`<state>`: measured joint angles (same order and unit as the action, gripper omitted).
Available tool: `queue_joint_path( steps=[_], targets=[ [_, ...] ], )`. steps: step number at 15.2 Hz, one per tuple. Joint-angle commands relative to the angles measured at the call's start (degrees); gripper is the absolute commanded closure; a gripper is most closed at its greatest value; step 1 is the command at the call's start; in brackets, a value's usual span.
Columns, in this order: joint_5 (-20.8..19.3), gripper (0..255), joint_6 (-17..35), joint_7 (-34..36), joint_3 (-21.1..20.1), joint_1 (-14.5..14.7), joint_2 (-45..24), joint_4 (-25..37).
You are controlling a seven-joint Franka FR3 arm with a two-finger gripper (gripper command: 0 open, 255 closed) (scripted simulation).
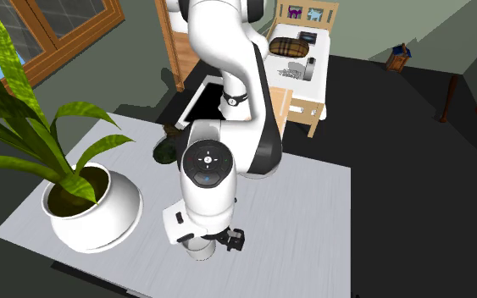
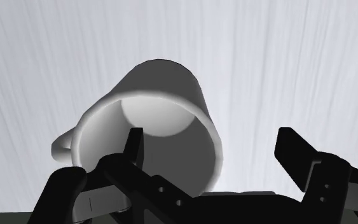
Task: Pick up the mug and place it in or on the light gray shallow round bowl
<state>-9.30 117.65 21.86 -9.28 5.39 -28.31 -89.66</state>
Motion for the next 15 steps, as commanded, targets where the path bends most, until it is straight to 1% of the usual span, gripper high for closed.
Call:
queue_joint_path(
  steps=[1, 10, 11, 15],
  targets=[
    [-0.2, 0, 1.3, 0.1, 0.1, 0.0, -0.6, -0.7],
    [-0.2, 0, 1.7, 0.1, 0.1, 0.0, -0.8, -0.8],
    [-0.2, 255, 1.7, 0.1, 0.1, 0.0, -0.8, -0.8],
    [-0.2, 255, 1.7, 0.1, 0.1, 0.0, -0.8, -0.8]
  ],
)
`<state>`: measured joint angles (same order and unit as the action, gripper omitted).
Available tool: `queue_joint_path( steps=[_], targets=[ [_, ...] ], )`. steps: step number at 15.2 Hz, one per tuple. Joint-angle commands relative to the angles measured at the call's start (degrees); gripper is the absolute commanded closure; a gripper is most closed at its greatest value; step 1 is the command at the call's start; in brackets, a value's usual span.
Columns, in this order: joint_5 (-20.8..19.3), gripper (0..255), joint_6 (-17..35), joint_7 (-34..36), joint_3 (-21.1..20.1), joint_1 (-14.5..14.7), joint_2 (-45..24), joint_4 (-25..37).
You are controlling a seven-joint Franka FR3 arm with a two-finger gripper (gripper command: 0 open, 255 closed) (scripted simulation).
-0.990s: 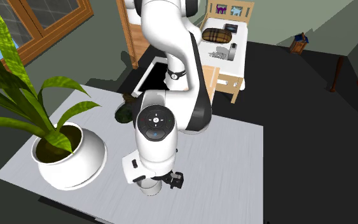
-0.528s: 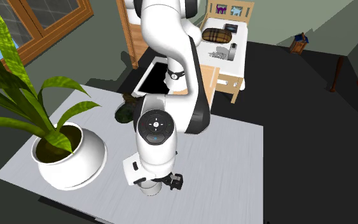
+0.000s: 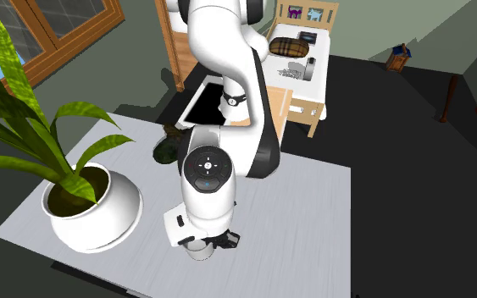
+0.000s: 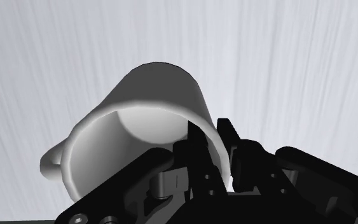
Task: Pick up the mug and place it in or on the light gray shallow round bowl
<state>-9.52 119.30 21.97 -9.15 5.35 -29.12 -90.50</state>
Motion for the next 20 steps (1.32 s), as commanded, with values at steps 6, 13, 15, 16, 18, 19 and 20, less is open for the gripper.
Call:
queue_joint_path(
  steps=[6, 13, 15, 16, 18, 19, 20],
  targets=[
    [0.1, 255, -0.6, -0.1, 0.0, 0.0, 0.3, 0.3],
    [0.6, 255, -5.1, -0.6, -0.3, -0.1, 2.1, 3.0],
    [0.7, 255, -6.4, -0.8, -0.3, -0.1, 2.6, 3.9],
    [0.8, 255, -7.1, -0.9, -0.4, 0.0, 2.8, 4.4],
    [0.9, 255, -8.4, -1.0, -0.4, 0.0, 3.1, 5.4],
    [1.0, 255, -9.1, -1.1, -0.4, 0.0, 3.3, 5.9],
    [1.0, 255, -9.8, -1.2, -0.5, 0.0, 3.4, 6.5]
  ],
)
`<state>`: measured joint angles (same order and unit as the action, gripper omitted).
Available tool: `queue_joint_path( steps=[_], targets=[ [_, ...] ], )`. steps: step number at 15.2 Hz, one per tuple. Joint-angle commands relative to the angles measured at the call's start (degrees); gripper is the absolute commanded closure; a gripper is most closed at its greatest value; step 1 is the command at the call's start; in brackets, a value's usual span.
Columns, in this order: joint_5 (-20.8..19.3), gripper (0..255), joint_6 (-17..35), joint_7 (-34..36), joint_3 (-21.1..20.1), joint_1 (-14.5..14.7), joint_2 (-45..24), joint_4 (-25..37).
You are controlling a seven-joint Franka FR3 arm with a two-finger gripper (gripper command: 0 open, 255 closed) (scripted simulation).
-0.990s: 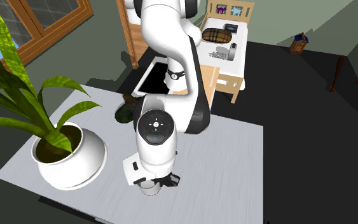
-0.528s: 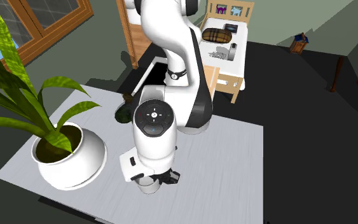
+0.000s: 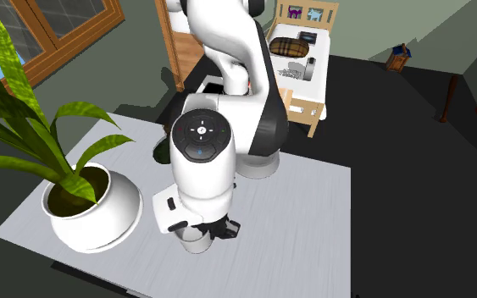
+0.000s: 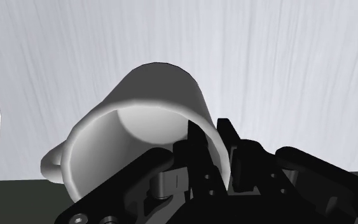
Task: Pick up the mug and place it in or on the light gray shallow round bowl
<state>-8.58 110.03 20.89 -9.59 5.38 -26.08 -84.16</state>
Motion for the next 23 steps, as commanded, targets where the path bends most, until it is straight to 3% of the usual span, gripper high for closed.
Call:
queue_joint_path(
  steps=[1, 8, 15, 23],
  targets=[
    [0.1, 255, -1.2, -0.2, 0.0, 0.0, 0.5, 0.7],
    [0.4, 255, -6.3, -0.6, -0.2, 0.1, 1.1, 5.2],
    [2.7, 255, -0.2, 2.0, -1.8, 0.3, 17.8, -17.5],
    [6.5, 255, 2.0, 4.5, -3.7, 2.2, 34.5, -36.3]
  ],
)
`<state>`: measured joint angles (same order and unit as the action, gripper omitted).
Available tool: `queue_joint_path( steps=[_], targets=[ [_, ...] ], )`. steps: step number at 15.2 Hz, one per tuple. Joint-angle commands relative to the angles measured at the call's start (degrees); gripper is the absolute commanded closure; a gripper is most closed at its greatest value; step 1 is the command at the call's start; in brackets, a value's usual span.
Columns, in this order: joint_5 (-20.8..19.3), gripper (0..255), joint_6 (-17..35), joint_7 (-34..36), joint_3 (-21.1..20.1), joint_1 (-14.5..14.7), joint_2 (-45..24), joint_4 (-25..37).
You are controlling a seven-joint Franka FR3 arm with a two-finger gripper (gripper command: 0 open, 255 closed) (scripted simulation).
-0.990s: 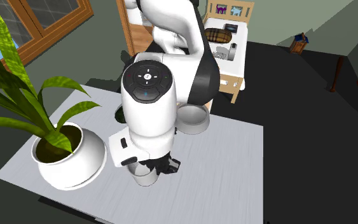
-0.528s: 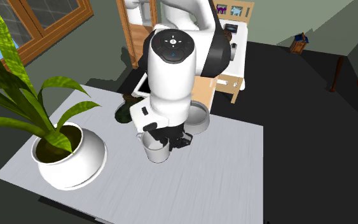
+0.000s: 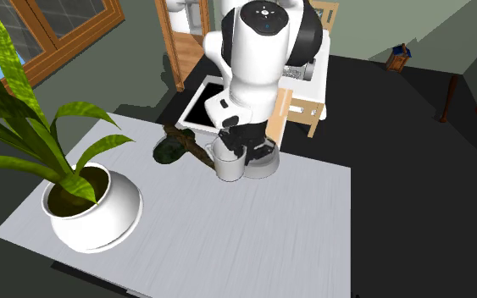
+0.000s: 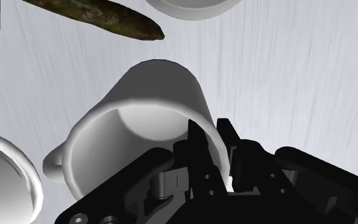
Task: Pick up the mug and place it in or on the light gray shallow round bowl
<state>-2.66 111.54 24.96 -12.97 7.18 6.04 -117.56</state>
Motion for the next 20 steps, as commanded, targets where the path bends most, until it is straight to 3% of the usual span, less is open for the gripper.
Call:
queue_joint_path(
  steps=[1, 11, 20],
  targets=[
    [1.1, 255, 0.5, 0.8, -0.6, 0.7, 4.5, -4.9],
    [7.2, 255, -3.0, 4.8, -3.4, 5.9, 24.1, -20.7],
    [7.4, 255, 4.4, 5.3, -4.3, 6.0, 22.3, -26.4]
  ],
)
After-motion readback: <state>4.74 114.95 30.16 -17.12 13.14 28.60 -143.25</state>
